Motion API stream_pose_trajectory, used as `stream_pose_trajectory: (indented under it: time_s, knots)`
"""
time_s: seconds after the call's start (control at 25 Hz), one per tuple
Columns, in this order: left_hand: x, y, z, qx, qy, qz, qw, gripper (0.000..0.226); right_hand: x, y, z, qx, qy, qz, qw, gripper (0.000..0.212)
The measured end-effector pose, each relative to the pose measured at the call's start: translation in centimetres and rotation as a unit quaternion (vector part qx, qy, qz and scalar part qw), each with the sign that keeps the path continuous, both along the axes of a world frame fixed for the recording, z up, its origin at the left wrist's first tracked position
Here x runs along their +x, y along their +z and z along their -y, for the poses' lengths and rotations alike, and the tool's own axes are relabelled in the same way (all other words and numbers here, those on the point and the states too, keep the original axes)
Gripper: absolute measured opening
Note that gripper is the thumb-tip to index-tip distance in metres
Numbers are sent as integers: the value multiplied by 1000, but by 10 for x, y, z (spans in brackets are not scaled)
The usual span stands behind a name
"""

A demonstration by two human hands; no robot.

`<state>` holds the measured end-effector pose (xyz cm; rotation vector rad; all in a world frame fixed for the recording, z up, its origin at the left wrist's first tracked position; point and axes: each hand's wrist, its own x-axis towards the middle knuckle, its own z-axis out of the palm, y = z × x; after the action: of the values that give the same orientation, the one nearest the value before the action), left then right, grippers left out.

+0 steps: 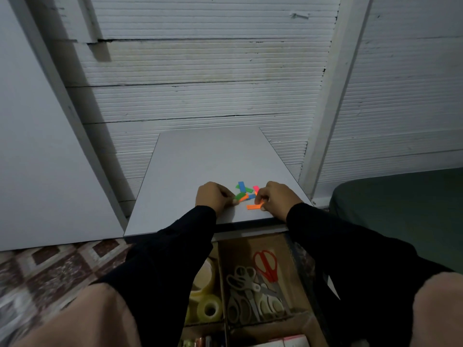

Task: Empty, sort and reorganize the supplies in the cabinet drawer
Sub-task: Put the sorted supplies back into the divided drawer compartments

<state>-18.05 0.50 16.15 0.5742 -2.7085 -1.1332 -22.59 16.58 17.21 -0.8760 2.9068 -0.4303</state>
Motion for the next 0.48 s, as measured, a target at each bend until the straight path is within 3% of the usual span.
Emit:
stream_pose_trajectory:
  time_s: [0.08,0.2,0.36,0.48]
  knots:
    - [5,-7,7,115,16,-46,992,16,-1,2,2,4,-1,11,1000,20]
    - [16,-11,14,301,5,-108,947,13,0,9,1,-2,0,47,999,9]
    - [22,-12,17,354,-28,-142,924,14,-2,19,-3,-64,-35,77,994,10]
    - [23,-13,14,388,-29,-170,905,13,-17,16,-5,-153,-140,87,974,22]
